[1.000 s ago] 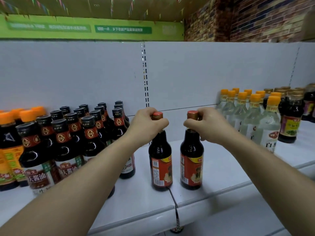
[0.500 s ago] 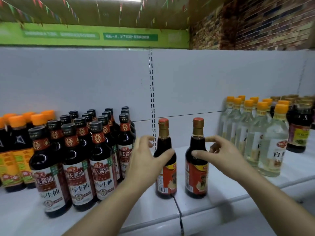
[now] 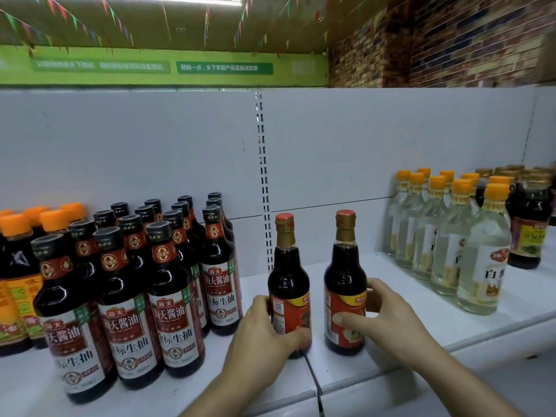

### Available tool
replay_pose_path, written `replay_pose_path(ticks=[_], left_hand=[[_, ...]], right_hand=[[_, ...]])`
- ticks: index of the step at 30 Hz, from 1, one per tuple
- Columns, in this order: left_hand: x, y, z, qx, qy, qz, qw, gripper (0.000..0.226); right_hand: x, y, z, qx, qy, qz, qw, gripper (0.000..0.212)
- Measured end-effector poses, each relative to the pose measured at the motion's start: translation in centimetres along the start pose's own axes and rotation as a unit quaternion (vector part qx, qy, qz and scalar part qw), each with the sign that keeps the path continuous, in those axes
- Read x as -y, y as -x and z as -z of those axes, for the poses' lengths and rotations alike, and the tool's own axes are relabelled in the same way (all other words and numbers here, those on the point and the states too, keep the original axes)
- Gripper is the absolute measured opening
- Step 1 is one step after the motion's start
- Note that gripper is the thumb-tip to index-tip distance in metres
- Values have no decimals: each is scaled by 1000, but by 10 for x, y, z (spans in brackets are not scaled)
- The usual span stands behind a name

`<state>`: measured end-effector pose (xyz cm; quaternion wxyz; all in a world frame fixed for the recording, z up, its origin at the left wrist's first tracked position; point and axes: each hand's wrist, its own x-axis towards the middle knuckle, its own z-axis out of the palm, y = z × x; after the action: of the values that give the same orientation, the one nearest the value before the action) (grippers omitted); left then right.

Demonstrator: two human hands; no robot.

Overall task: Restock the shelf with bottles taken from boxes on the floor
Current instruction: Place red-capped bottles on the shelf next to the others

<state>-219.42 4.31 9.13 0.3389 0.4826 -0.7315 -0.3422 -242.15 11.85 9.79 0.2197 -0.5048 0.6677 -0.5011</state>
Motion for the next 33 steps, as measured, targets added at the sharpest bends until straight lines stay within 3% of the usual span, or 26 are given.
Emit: replay_pose_path(ticks=[21, 33], left_hand=[[10, -53, -9, 35, 53, -2, 998, 54], [21, -74, -25, 14, 102, 1, 995, 47]], right_hand=[[0, -44, -26, -18, -18, -2, 1000, 65], [-2, -78, -36, -31, 4, -28, 999, 73]])
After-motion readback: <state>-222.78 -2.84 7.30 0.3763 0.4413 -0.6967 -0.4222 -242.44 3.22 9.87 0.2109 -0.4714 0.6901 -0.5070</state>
